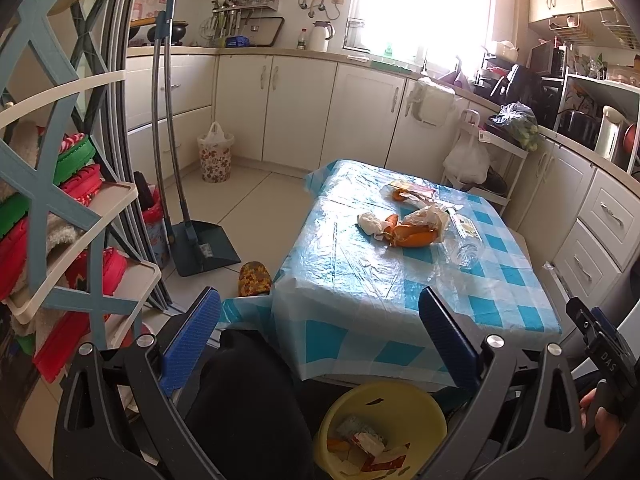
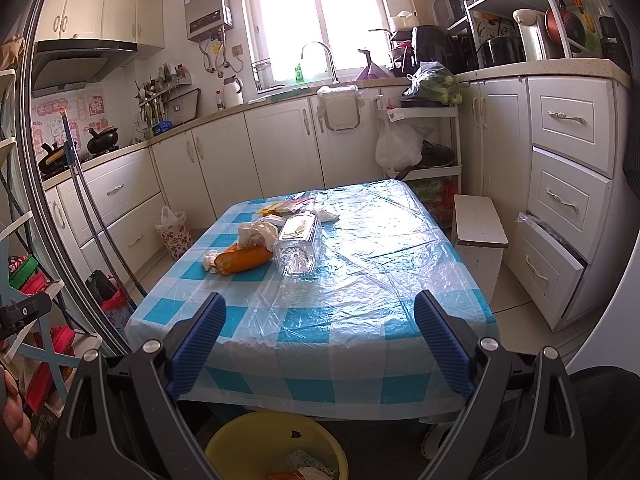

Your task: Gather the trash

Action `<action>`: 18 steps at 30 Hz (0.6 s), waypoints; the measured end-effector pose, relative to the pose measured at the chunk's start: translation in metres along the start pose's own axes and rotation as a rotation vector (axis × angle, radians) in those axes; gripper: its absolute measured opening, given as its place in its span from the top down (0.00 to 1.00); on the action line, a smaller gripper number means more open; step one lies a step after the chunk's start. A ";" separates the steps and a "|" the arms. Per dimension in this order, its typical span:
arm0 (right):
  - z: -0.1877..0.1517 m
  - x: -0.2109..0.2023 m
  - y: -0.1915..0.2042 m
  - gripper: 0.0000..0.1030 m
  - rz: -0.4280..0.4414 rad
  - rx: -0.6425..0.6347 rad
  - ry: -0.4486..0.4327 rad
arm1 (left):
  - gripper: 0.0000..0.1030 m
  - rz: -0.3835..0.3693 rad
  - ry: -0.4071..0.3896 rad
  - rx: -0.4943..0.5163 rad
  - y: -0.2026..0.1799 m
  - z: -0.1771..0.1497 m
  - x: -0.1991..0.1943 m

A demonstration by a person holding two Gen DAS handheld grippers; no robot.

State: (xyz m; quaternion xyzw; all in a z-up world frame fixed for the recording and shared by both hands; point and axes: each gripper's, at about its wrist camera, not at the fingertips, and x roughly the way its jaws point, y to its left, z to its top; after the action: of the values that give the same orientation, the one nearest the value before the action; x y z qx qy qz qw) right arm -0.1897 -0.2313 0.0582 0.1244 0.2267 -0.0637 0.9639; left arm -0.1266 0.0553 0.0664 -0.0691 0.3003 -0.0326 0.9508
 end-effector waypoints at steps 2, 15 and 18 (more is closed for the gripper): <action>0.000 0.000 0.000 0.12 0.000 -0.001 0.001 | 0.07 0.000 0.000 0.000 0.000 0.000 0.000; 0.000 0.000 0.001 0.12 0.000 -0.001 0.000 | 0.07 0.001 0.010 -0.005 0.001 -0.001 0.001; -0.001 0.000 0.001 0.12 0.000 -0.001 -0.001 | 0.07 0.001 0.009 -0.003 0.001 -0.001 0.001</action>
State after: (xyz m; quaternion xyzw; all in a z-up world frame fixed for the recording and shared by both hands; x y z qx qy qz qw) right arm -0.1901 -0.2303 0.0581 0.1239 0.2263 -0.0638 0.9640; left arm -0.1258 0.0560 0.0649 -0.0703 0.3044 -0.0320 0.9494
